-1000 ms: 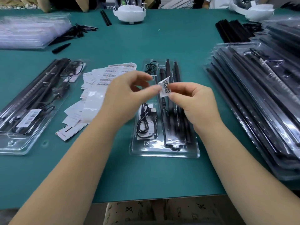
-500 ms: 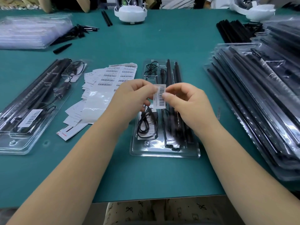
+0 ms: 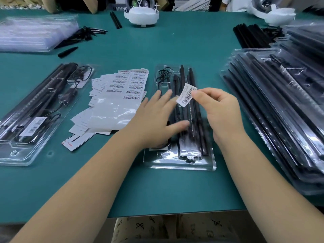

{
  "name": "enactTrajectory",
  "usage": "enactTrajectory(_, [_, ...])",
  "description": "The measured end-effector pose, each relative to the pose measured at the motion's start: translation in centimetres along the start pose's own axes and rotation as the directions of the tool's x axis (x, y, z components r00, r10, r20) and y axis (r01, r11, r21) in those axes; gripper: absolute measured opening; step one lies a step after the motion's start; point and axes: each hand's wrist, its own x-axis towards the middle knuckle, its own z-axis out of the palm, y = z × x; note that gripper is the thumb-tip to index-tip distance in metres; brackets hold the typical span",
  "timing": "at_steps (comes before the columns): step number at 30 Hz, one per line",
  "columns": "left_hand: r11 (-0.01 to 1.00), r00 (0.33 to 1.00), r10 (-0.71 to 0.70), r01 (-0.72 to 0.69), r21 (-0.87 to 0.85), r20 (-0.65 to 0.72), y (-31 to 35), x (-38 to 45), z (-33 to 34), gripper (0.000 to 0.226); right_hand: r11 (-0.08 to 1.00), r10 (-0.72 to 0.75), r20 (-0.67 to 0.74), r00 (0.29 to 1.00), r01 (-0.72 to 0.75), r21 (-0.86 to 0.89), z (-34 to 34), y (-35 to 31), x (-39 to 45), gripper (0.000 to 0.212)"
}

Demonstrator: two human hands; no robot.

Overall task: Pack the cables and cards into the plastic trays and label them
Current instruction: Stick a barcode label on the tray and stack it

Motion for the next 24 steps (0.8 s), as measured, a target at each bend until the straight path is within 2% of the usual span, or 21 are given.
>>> enactTrajectory(3, [1.000, 0.987, 0.015, -0.016, 0.003, 0.161, 0.1, 0.2, 0.5, 0.087, 1.000, 0.011, -0.015, 1.000, -0.010, 0.026, -0.3, -0.1, 0.0, 0.013])
enactTrajectory(6, [1.000, 0.984, 0.013, -0.009, -0.021, 0.178, 0.1, 0.2, 0.0, 0.084, 0.999, 0.021, -0.032, 0.999, -0.020, 0.041, -0.6, -0.2, 0.4, 0.014])
enactTrajectory(10, [0.995, 0.990, 0.095, -0.098, 0.018, 0.102, 0.7, -0.7, -1.1, 0.077, 0.999, 0.040, -0.029, 0.999, -0.040, 0.007, -0.3, -1.0, 1.3, 0.017])
enactTrajectory(13, [0.978, 0.978, 0.198, -0.192, -0.086, 0.061, 1.4, -1.4, -1.9, 0.058, 0.991, 0.130, -0.042, 0.991, -0.130, 0.019, 0.2, -1.5, 2.4, 0.020])
enactTrajectory(15, [0.958, 0.971, 0.236, -0.237, -0.162, -0.022, 1.9, -1.3, -1.9, 0.046, 0.985, 0.170, -0.066, 0.983, -0.169, 0.023, 0.8, -1.8, 3.3, 0.022])
enactTrajectory(16, [0.962, 0.971, 0.224, -0.234, -0.140, -0.084, 2.0, -1.0, -1.7, 0.045, 0.983, 0.182, -0.069, 0.981, -0.181, 0.017, 1.1, -1.9, 3.8, 0.022])
enactTrajectory(18, [0.991, 0.978, 0.134, -0.136, -0.004, -0.162, 1.9, -0.4, -0.9, 0.060, 0.981, 0.190, -0.036, 0.981, -0.191, -0.025, 1.9, -1.9, 4.8, 0.021])
enactTrajectory(19, [0.998, 0.989, 0.056, -0.051, 0.041, -0.139, 1.7, -0.1, -0.4, 0.074, 0.981, 0.180, -0.002, 0.984, -0.180, -0.073, 2.4, -1.8, 5.2, 0.019])
enactTrajectory(20, [0.998, 0.997, -0.024, 0.028, 0.053, -0.075, 1.5, 0.1, 0.0, 0.087, 0.978, 0.167, 0.037, 0.985, -0.161, -0.130, 2.9, -1.6, 5.6, 0.019])
enactTrajectory(22, [0.991, 0.988, -0.136, 0.135, 0.020, 0.070, 1.1, 0.3, 0.7, 0.100, 0.968, 0.157, 0.099, 0.983, -0.134, -0.210, 4.0, -1.3, 6.2, 0.036])
enactTrajectory(24, [0.986, 0.979, -0.165, 0.165, 0.013, 0.119, 0.8, 0.6, 1.1, 0.104, 0.962, 0.166, 0.112, 0.980, -0.137, -0.235, 5.0, -0.9, 6.6, 0.046])
